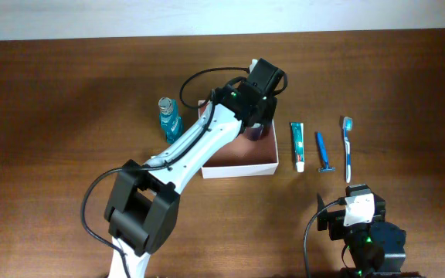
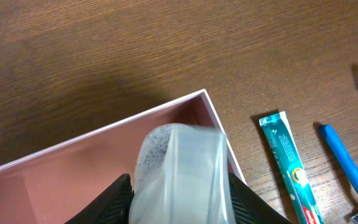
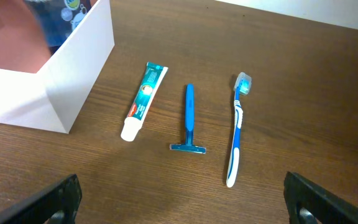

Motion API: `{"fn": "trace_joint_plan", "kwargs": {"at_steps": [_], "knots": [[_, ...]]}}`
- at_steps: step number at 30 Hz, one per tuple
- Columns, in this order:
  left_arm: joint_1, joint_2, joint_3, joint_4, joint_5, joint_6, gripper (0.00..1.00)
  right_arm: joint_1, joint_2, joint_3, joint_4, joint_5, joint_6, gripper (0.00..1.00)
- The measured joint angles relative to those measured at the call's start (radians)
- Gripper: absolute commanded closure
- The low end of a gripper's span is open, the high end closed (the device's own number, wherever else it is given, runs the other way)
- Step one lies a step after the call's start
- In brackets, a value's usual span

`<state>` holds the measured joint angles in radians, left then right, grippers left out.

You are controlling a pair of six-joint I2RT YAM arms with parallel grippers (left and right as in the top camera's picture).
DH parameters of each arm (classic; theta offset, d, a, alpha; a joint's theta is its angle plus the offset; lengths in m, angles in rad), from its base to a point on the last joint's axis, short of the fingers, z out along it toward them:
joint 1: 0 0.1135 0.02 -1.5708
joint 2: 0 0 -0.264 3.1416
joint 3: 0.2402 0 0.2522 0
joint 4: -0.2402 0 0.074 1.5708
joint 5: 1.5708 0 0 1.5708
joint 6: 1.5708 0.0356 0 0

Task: Pack container
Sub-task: 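Carry the soap bottle into the white box and release it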

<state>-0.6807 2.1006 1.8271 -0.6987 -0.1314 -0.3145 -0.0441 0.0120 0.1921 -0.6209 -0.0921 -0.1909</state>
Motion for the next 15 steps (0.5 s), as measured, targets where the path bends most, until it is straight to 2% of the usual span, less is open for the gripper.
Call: {"fn": "trace_joint_plan", "kwargs": {"at_steps": [1, 2, 4, 7, 11, 15], "knots": [[0.0, 0.002, 0.0, 0.001, 0.0, 0.0, 0.53, 0.0, 0.0, 0.0, 0.0, 0.0, -0.001, 0.01], [0.0, 0.004, 0.0, 0.001, 0.0, 0.0, 0.48, 0.0, 0.0, 0.0, 0.0, 0.0, 0.0, 0.01], [0.0, 0.004, 0.0, 0.001, 0.008, -0.003, 0.45, 0.0, 0.0, 0.0, 0.0, 0.0, -0.001, 0.01], [0.0, 0.004, 0.002, 0.001, 0.031, -0.004, 0.34, 0.0, 0.0, 0.0, 0.0, 0.0, -0.001, 0.01], [0.0, 0.002, 0.002, -0.028, 0.047, -0.004, 0.32, 0.0, 0.0, 0.0, 0.0, 0.0, -0.001, 0.01], [0.002, -0.023, 0.002, -0.107, 0.051, -0.004, 0.26, 0.0, 0.0, 0.0, 0.0, 0.0, 0.0, 0.01]]}}
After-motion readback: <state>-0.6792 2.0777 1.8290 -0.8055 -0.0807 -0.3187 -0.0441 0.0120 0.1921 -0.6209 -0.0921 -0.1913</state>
